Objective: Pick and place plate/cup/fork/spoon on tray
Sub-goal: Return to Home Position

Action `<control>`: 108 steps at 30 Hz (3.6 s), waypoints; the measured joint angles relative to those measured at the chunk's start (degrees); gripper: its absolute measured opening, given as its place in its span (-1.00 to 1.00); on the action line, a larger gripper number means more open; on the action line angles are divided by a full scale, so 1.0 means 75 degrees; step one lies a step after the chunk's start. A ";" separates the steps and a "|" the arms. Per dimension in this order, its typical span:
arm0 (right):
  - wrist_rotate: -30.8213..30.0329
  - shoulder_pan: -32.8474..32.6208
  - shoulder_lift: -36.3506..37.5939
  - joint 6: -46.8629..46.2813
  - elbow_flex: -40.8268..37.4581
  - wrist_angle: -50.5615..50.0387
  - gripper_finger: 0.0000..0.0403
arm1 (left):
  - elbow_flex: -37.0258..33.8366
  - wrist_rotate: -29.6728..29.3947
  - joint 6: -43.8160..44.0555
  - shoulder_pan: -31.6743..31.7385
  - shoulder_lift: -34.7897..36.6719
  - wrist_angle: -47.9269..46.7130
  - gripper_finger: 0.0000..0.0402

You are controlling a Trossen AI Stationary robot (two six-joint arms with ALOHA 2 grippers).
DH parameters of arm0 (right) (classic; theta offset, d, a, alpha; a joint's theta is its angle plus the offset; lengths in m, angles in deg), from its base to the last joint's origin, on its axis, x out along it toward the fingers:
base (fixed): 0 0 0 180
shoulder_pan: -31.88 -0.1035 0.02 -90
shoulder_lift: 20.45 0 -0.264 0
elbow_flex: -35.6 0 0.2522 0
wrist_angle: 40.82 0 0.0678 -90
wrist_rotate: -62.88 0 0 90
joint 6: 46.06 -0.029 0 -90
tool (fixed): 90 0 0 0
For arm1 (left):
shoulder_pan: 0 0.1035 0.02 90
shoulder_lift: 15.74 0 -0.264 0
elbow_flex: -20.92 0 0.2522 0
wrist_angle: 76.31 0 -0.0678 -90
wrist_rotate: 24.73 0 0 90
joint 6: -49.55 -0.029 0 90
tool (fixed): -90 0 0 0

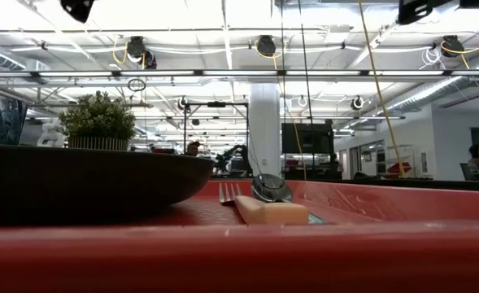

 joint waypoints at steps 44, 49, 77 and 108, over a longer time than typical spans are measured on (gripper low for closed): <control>0.2563 0.1815 0.4262 0.0481 -0.2373 -0.0981 -1.00 | -0.2619 0.1786 -0.0853 0.1463 0.2155 0.2937 -0.91; 0.2546 0.2381 0.4259 0.0368 -0.2379 -0.1321 -1.00 | -0.2619 0.1786 -0.0687 0.1463 0.2155 0.2934 -0.91; 0.1563 0.3796 0.4297 0.0124 -0.2396 -0.2429 -1.00 | -0.2619 0.1781 -0.0716 0.1463 0.2152 0.2903 -0.91; 0.2051 0.3808 0.5619 0.0656 -0.2630 -0.2705 -1.00 | -0.2624 0.1778 -0.0431 0.1445 0.2152 0.2444 -0.91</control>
